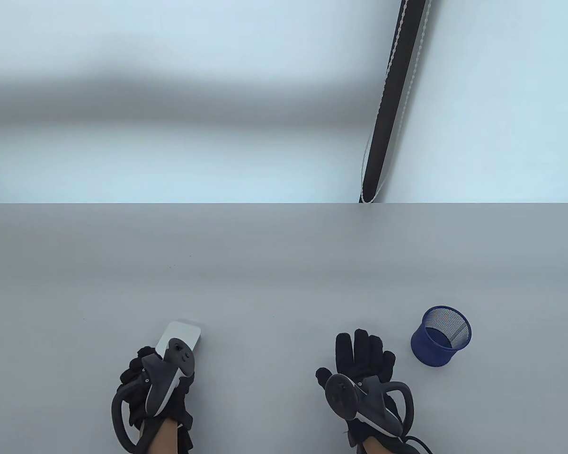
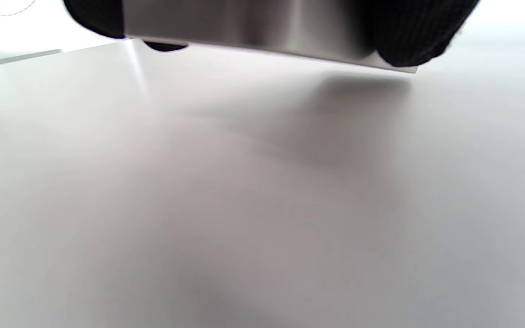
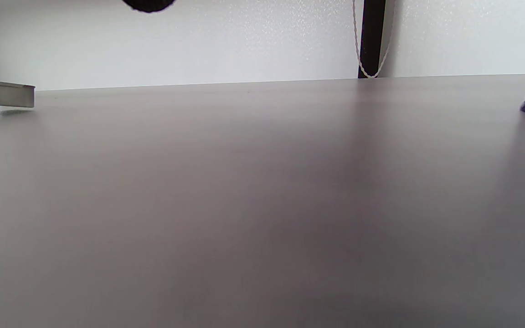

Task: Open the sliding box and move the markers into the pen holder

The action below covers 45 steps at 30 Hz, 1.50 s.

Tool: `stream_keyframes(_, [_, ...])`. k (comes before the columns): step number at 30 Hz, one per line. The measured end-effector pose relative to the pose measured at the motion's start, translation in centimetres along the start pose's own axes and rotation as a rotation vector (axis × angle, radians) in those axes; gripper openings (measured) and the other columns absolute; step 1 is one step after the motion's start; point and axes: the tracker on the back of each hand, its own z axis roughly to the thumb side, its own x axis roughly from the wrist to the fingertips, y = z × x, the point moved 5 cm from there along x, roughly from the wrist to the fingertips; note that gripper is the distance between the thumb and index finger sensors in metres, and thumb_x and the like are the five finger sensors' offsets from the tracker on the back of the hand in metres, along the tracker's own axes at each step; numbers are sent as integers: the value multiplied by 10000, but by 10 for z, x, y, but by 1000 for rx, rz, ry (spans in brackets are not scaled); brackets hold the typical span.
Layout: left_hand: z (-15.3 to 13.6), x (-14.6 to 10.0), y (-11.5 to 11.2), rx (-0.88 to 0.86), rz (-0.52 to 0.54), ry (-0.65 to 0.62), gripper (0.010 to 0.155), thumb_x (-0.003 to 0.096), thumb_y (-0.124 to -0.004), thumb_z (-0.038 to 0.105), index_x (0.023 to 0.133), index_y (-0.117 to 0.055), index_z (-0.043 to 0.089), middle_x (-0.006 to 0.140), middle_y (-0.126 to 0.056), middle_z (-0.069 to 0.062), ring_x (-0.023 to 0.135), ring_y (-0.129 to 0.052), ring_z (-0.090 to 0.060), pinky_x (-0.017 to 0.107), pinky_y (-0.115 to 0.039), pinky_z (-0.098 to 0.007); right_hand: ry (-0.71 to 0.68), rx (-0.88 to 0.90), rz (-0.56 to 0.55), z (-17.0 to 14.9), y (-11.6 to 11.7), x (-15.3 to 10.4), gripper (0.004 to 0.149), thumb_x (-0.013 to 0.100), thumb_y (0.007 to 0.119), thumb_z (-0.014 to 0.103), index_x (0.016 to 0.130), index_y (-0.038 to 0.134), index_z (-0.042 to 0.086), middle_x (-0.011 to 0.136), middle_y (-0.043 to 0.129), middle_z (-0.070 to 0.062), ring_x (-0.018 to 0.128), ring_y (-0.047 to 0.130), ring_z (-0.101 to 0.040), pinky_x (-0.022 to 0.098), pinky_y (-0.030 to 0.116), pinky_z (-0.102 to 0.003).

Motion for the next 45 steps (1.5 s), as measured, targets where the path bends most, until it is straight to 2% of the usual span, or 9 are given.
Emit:
stream_keyframes(2, [11, -6, 6, 2, 28, -59, 701, 619, -581, 649, 1108, -428, 170, 1144, -508, -69, 973, -649, -373, 800, -652, -487, 1, 0, 2, 0, 0, 0, 780, 671, 543, 456, 1158, 240, -72, 1106, 182, -461, 980, 217, -686, 628, 253, -821])
stream_keyframes(3, [17, -10, 8, 2, 30, -93, 699, 617, -582, 653, 1109, -432, 180, 1128, -549, -65, 1003, -656, -293, 799, -652, -488, 1, 1, 4, 0, 0, 0, 779, 671, 543, 456, 1158, 240, -71, 1105, 182, -462, 979, 216, -686, 628, 254, -821])
stream_keyframes(10, [57, -36, 14, 72, 48, -265, 688, 603, -606, 650, 1106, -466, 203, 1139, -556, -28, 1025, -661, -292, 811, -642, -478, 5, 1, 14, 0, 2, 0, 777, 672, 544, 454, 1158, 244, -73, 1106, 186, -461, 980, 221, -686, 630, 258, -819])
stream_keyframes(18, [97, -58, 7, 78, 30, -490, 689, 570, -619, 658, 1100, -456, 249, 1152, -534, 21, 1060, -633, -270, 830, -589, -474, -6, 7, 31, 1, 4, 1, 779, 671, 544, 456, 1160, 240, -69, 1109, 187, -459, 982, 221, -685, 631, 256, -820])
stream_keyframes(24, [119, -65, -6, 87, -15, -696, 689, 532, -637, 663, 1083, -446, 296, 1153, -512, 68, 1085, -589, -234, 840, -521, -461, -44, 15, 55, 6, 7, 1, 787, 668, 543, 465, 1164, 224, -57, 1116, 176, -450, 991, 213, -678, 637, 251, -819])
stream_keyframes(32, [135, -68, -23, 115, -15, -812, 681, 512, -652, 644, 1068, -421, 325, 1156, -469, 104, 1103, -532, -208, 845, -463, -455, -66, 19, 65, 10, 9, 1, 794, 665, 544, 483, 1167, 222, -40, 1120, 179, -446, 989, 232, -694, 639, 260, -823])
stream_keyframes(37, [142, -71, -30, 149, -8, -842, 692, 507, -651, 629, 1068, -382, 327, 1161, -437, 109, 1108, -512, -206, 844, -454, -451, -94, 19, 88, 13, 12, 1, 796, 662, 545, 496, 1167, 217, -24, 1126, 180, -433, 1005, 230, -672, 648, 260, -819])
stream_keyframes(45, [150, -73, -40, 187, -31, -865, 704, 502, -652, 601, 1071, -356, 311, 1167, -421, 81, 1104, -509, -210, 840, -472, -443, -221, 51, 207, 24, 26, 0, 835, 645, 562, 524, 1157, 169, -5, 1145, 167, -384, 1037, 214, -627, 682, 242, -792])
